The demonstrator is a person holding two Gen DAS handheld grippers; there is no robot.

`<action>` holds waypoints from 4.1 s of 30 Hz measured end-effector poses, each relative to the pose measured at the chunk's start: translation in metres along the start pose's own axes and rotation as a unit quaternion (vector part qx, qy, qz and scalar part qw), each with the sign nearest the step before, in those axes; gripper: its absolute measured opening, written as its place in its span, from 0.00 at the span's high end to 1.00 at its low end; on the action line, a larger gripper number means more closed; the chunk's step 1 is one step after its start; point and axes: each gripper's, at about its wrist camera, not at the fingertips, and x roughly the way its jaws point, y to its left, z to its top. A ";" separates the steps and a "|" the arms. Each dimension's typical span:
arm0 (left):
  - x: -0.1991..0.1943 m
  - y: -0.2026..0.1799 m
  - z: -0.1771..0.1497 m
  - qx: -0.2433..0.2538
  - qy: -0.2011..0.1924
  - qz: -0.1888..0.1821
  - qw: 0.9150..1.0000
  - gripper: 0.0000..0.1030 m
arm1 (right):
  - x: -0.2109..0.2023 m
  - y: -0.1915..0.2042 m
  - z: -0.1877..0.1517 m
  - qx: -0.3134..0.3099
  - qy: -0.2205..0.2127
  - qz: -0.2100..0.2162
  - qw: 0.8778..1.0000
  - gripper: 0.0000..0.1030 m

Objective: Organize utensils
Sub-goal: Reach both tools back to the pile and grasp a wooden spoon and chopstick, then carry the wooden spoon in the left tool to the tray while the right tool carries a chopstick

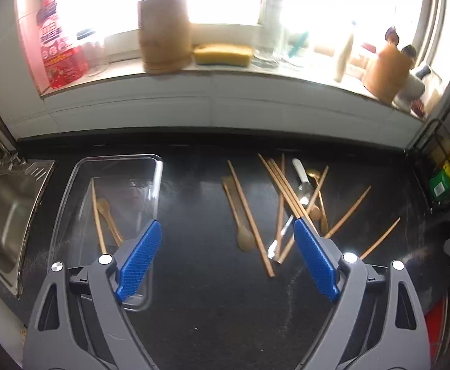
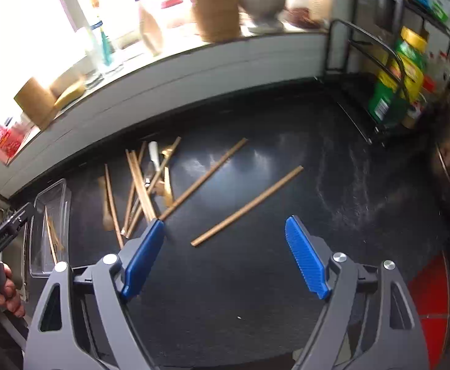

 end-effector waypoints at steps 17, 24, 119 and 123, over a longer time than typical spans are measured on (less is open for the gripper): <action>0.011 -0.020 -0.001 0.002 0.002 0.025 1.000 0.17 | 0.036 -0.002 0.007 -0.015 0.029 -0.005 0.999 0.24; 0.064 -0.008 -0.003 -0.023 0.016 0.056 0.998 0.17 | 0.080 -0.005 0.014 -0.014 0.052 -0.044 0.998 0.24; 0.078 0.237 -0.032 -0.200 0.052 0.112 0.972 0.89 | 0.194 0.470 -0.021 -0.369 0.254 0.286 0.847 0.93; 0.095 0.242 -0.032 -0.200 0.067 0.112 0.971 0.89 | 0.212 0.479 -0.022 -0.376 0.262 0.278 0.844 0.93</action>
